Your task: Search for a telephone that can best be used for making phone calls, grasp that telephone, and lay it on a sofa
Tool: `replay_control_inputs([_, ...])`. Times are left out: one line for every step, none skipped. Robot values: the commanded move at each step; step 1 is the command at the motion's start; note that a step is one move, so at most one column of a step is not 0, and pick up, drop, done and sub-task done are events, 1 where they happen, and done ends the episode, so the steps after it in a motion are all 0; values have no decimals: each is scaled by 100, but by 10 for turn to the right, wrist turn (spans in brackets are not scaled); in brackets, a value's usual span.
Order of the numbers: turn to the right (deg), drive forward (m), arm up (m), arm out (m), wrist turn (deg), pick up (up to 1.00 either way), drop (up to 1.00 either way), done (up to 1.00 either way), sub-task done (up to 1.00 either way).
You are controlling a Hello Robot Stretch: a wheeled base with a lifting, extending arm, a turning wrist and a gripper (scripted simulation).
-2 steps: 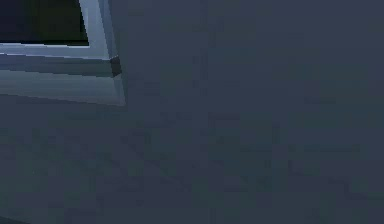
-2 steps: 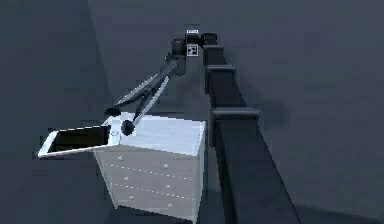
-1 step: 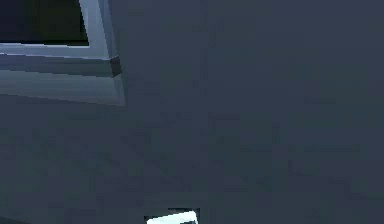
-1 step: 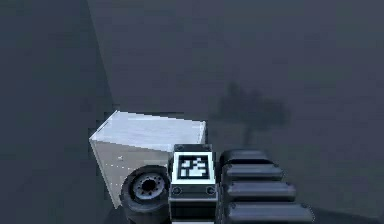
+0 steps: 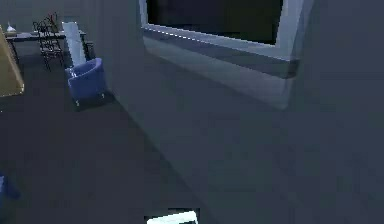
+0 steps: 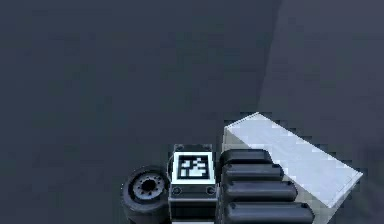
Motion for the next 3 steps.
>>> replay_control_inputs([-390, 0, 0, 0, 0, 0, 0, 0, 0])
replay_control_inputs([0, 100, 0, 0, 0, 0, 0, 0, 0])
replay_control_inputs([-30, 0, 0, 0, 0, 0, 0, 0, 0])
